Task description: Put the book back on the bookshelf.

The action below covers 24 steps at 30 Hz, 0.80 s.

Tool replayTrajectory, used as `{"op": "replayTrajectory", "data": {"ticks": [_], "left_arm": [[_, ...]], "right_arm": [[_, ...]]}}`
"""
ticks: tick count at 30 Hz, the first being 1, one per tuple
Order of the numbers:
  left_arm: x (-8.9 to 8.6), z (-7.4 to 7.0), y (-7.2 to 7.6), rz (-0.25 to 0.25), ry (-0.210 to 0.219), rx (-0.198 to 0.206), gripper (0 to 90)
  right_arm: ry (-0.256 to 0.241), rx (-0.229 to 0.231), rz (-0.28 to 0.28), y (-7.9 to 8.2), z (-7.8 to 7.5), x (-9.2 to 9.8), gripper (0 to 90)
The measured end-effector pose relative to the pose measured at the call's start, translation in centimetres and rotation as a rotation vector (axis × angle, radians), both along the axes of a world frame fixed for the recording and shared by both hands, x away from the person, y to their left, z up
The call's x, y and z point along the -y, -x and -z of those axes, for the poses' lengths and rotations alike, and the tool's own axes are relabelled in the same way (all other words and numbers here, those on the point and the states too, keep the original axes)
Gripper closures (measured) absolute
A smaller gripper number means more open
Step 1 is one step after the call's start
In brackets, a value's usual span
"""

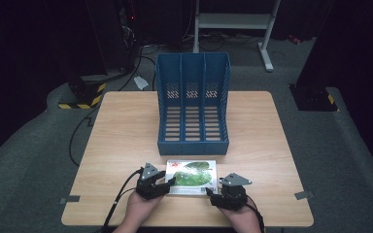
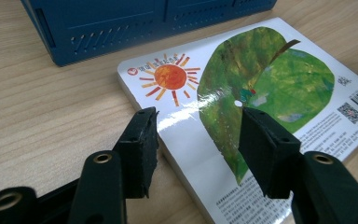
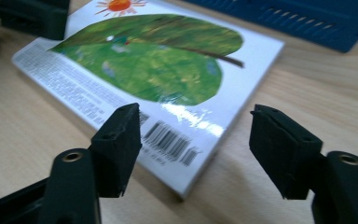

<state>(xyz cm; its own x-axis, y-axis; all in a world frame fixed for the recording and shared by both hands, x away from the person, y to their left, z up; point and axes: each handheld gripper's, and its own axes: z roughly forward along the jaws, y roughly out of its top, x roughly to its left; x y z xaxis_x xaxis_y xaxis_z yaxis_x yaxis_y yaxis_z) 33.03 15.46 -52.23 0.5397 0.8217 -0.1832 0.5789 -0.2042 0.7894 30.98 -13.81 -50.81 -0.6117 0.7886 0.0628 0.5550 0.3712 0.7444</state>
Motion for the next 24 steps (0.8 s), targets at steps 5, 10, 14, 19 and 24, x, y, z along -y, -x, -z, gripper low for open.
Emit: {"op": "replayTrajectory", "data": {"ticks": [5, 10, 14, 19, 24], "left_arm": [[0.1, 0.3, -0.6, -0.010, -0.009, -0.042, 39.3], [0.1, 0.3, -0.9, 0.000, 0.010, -0.059, 41.1], [0.2, 0.3, -0.9, -0.002, 0.009, -0.059, 41.5], [-0.2, 0.3, -0.9, -0.029, 0.057, -0.078, 44.5], [-0.7, 0.1, -0.8, -0.036, 0.109, -0.069, 47.6]], "right_arm": [[0.011, 0.013, -0.019, 0.5, 0.1, -0.5, 28.3], [0.027, -0.028, -0.041, 0.4, 0.9, -0.9, 26.7], [0.033, -0.029, -0.030, 0.5, 1.0, -1.1, 25.0], [0.035, -0.044, -0.024, 0.6, 1.1, -1.2, 22.0], [0.025, -0.045, -0.017, 0.6, 1.2, -1.2, 21.9]]}}
